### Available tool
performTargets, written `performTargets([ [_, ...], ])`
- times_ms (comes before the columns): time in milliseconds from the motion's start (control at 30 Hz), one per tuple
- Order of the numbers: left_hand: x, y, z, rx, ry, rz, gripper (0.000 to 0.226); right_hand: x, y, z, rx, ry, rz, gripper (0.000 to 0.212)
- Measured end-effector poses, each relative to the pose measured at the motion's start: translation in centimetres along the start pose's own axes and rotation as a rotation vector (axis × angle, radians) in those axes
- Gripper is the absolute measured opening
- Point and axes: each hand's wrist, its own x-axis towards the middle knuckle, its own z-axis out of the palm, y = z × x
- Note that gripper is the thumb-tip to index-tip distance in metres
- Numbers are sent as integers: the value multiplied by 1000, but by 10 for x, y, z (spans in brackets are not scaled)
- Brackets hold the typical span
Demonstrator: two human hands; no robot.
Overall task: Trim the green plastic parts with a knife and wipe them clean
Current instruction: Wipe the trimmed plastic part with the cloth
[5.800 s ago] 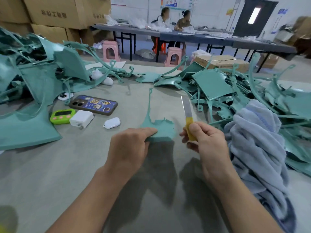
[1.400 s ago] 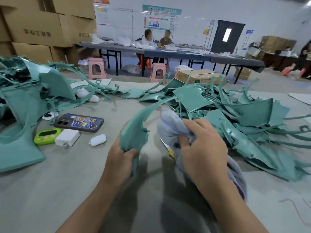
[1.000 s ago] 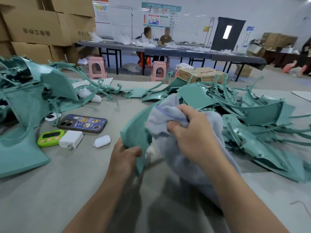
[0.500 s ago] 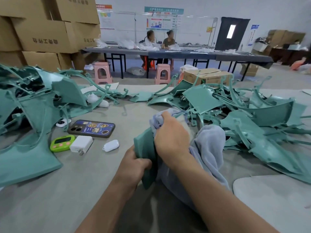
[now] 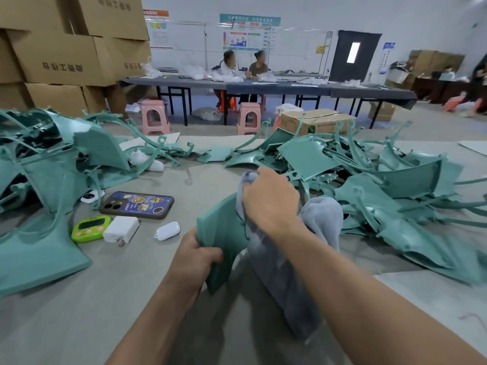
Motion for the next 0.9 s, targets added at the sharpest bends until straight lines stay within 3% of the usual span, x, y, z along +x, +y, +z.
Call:
performTargets([
  [233, -2, -3, 5, 140, 95, 199, 53, 27, 52, -14, 63, 183, 309, 14],
  [367, 15, -13, -4, 48, 414, 99, 18, 14, 73, -23, 422, 338, 444, 13],
  [400, 18, -12, -6, -44, 477, 54, 10, 8, 72, -25, 552, 322, 462, 16],
  [467, 20, -7, -9, -238, 520, -40, 14, -4, 63, -31, 814, 172, 483, 17],
  [567, 15, -1, -8, -351, 392, -221, 15, -18, 40, -38, 1042, -167, 449, 14],
  [667, 8, -3, 4, -200, 113, -385, 29, -29, 12, -47, 1147, -345, 384, 7],
  [800, 8, -16, 20, -149, 48, -209, 26, -45, -12, -49, 1215, -429, 368, 13],
  [900, 10, -19, 20, -164, 67, -142, 28, -55, -17, -38, 1038, -318, 287, 12],
])
